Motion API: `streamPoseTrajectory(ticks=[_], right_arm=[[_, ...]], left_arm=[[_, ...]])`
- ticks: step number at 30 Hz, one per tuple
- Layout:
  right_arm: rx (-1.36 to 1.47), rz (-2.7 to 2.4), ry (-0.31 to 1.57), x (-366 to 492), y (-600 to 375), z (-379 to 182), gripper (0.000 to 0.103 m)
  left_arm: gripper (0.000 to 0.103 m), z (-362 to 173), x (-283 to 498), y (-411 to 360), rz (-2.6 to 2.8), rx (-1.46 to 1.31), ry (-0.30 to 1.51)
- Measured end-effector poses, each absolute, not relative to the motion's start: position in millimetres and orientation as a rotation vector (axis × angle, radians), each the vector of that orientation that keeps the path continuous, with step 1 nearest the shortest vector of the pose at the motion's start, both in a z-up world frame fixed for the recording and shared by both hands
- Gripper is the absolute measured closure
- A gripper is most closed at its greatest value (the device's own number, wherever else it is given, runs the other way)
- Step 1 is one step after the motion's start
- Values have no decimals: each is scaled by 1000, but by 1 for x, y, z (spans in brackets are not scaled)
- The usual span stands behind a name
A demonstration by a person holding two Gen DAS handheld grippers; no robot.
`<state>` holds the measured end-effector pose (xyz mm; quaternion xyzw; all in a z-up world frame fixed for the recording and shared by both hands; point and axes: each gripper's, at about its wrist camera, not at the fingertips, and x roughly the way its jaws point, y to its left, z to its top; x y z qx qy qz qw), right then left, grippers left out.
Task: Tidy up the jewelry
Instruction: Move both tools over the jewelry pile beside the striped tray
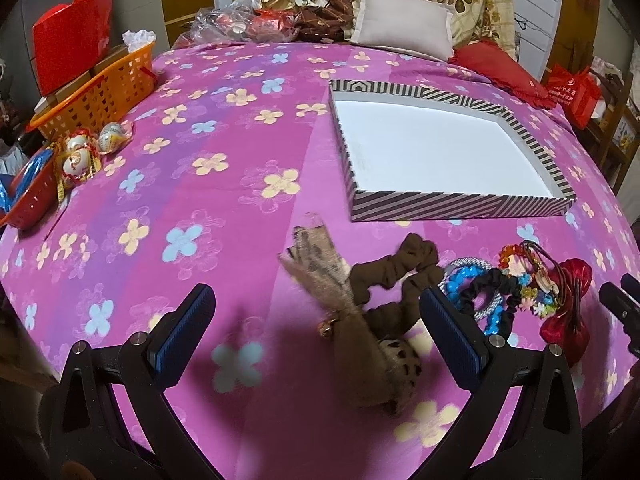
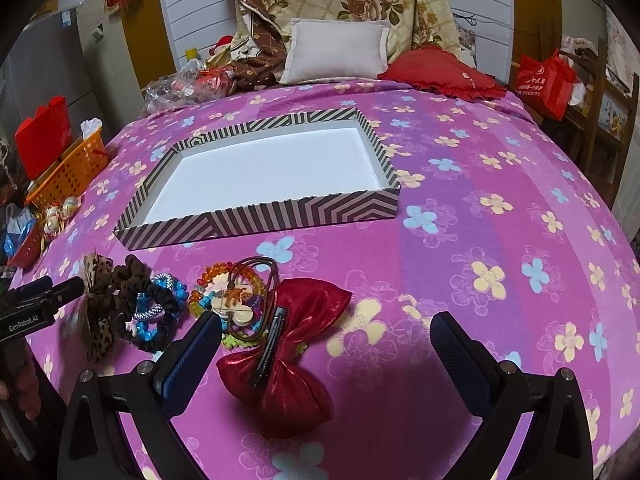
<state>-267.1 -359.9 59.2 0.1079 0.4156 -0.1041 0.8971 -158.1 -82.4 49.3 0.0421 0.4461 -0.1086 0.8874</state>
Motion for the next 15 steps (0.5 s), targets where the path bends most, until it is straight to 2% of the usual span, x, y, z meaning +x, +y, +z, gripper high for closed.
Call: streamPoseTrajectory(ticks=[15], right_arm=[[226,-193,859,-276,-365,56,0]], left_arm=[[1,53,-174,-69,-316,82,952]])
